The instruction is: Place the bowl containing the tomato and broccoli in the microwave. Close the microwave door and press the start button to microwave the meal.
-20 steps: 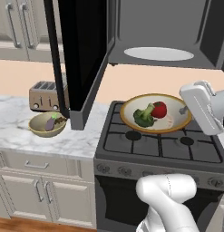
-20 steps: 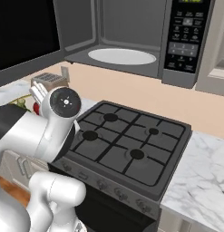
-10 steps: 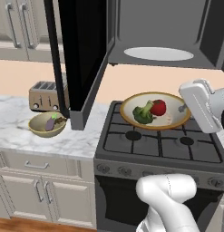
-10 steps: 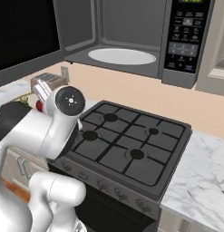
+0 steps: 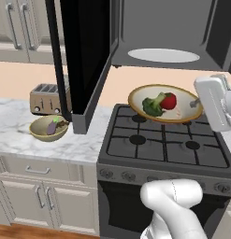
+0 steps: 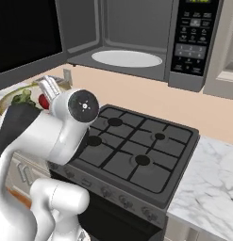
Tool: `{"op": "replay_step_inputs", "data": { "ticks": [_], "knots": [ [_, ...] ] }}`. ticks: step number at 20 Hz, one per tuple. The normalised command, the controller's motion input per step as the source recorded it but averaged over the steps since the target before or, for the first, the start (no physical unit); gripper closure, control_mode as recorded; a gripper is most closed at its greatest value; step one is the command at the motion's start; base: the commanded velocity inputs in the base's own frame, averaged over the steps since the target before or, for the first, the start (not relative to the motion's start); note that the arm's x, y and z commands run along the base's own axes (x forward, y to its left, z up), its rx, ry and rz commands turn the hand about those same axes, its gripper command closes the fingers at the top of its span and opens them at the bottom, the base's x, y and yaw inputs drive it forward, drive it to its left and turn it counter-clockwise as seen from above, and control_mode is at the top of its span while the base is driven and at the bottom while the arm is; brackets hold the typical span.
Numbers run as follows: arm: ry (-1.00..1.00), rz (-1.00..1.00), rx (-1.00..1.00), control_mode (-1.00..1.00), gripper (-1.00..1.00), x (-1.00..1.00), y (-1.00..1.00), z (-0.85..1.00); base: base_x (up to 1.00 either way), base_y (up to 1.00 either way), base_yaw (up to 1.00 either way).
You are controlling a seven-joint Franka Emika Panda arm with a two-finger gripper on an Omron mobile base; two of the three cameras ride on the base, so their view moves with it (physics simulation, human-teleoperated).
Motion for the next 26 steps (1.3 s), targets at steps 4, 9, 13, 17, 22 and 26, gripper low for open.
{"op": "replay_step_inputs", "data": {
  "ticks": [4, 9, 13, 17, 22, 26],
  "knots": [
    [0.00, -0.22, 0.00, -1.00, 1.00, 0.00, -0.10, 0.28, 0.00, 0.00, 0.00],
    [0.00, -0.22, 0.00, -1.00, 1.00, -0.06, -0.12, 0.41, 0.00, 0.00, 0.00],
    [-0.08, -0.17, -0.01, -1.00, 1.00, -0.04, 0.01, 0.54, 0.00, 0.00, 0.00],
    [0.00, -0.15, 0.00, -1.00, 1.00, 0.00, 0.00, 0.48, 0.00, 0.00, 0.00],
    [0.00, -0.21, -0.03, -1.00, 1.00, 0.12, 0.00, 0.19, 0.00, 0.00, 0.00],
    [0.00, -0.19, 0.00, -1.00, 1.00, 0.30, -0.09, 0.08, 0.00, 0.00, 0.00]
  ]
}}
